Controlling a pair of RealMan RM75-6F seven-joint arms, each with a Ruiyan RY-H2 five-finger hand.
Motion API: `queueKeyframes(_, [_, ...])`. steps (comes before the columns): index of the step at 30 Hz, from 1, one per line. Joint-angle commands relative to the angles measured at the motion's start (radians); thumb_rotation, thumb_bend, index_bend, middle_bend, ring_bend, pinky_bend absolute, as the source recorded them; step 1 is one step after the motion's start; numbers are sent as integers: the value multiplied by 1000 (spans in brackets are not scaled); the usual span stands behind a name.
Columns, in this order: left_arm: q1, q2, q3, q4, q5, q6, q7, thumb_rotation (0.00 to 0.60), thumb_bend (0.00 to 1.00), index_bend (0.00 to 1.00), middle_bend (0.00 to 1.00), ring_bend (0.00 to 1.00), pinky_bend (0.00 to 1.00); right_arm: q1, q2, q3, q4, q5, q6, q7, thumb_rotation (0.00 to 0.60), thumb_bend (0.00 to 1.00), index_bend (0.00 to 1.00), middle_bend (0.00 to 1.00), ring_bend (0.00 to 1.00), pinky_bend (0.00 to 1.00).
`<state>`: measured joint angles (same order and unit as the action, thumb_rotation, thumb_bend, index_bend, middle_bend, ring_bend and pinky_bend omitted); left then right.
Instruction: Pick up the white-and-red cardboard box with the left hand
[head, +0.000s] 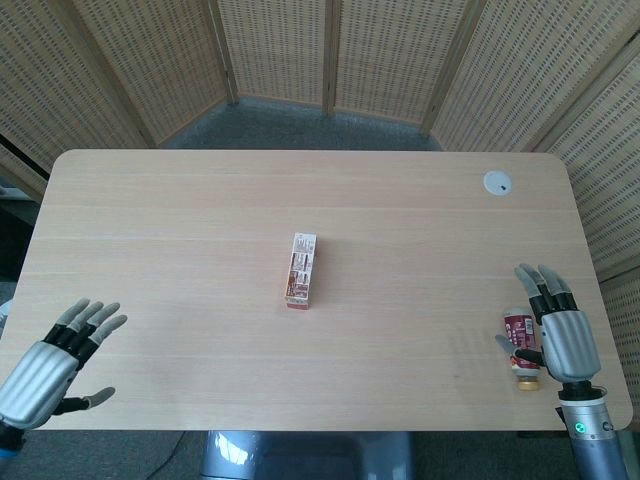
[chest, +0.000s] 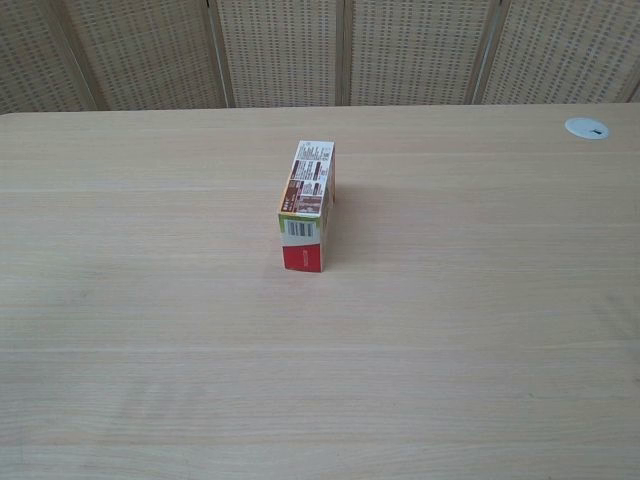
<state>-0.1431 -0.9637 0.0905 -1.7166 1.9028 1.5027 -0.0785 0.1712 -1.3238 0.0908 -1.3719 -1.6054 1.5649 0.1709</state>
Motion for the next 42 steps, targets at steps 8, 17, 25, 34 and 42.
queueKeyframes(8, [-373, -101, -149, 256, 98, -303, 68, 600, 50, 0, 0, 0, 0, 6, -2, 20, -1, 16, 6, 1, 600, 0, 56, 73, 0, 120])
queueKeyframes(17, [-574, -328, -127, 539, 186, -397, 80, 600, 50, 0, 0, 0, 0, -2, 11, 28, -16, 25, 22, 6, 600, 0, 58, 73, 0, 119])
queueKeyframes(25, [-690, -504, -108, 761, 207, -365, 59, 600, 50, 0, 0, 0, 0, -3, 19, 32, -19, 32, 22, 18, 600, 0, 58, 73, 0, 119])
queueKeyframes(34, [-815, -680, -96, 943, 178, -397, 47, 600, 51, 0, 0, 0, 20, -4, 26, 36, -24, 38, 22, 31, 600, 0, 64, 73, 0, 119])
queueKeyframes(42, [-880, -812, -64, 1089, 131, -454, 26, 600, 50, 0, 0, 0, 10, -6, 35, 43, -27, 45, 26, 48, 600, 0, 65, 73, 0, 120])
